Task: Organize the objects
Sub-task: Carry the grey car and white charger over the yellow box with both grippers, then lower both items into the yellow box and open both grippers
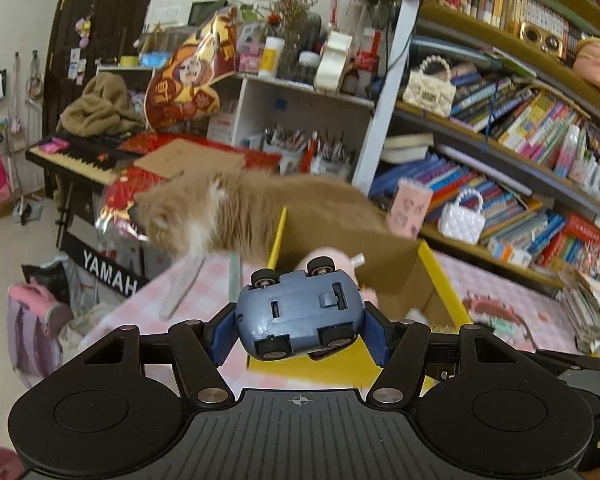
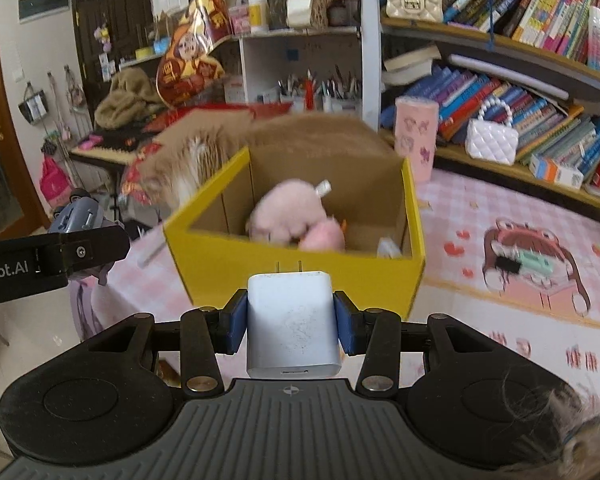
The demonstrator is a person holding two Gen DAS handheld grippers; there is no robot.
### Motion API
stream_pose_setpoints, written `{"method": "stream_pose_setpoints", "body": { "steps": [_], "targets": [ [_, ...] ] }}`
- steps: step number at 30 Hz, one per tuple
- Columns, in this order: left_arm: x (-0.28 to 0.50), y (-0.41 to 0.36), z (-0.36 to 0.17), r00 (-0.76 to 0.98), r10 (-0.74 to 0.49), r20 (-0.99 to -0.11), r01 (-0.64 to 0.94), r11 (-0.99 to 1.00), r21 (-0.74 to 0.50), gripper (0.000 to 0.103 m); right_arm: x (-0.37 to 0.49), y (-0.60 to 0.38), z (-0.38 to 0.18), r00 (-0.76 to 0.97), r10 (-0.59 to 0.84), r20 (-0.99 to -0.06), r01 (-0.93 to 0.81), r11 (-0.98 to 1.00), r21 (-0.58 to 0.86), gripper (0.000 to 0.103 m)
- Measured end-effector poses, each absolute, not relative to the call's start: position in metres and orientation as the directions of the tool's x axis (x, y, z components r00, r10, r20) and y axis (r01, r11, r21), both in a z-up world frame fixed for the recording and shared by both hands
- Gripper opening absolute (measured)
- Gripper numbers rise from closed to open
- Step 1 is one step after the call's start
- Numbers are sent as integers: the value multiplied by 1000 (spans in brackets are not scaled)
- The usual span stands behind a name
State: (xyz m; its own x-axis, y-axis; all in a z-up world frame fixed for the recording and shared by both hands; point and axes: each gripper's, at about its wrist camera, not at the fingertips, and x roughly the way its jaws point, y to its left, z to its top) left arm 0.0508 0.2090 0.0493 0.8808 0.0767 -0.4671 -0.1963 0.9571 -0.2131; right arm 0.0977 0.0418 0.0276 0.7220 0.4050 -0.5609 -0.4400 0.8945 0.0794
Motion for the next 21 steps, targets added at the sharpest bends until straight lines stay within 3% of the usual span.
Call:
{"method": "stream_pose_setpoints", "body": {
  "steps": [10,21],
  "targets": [
    [106,205,58,893,94,-440,-202,958,-205,63,153,47,40,725,422,-545,-465,883,66,41],
    [161,187,36,853,112,-509,-213,966,-145,63,209,42,14,699,389,-600,-470,883,24,41]
  ]
}}
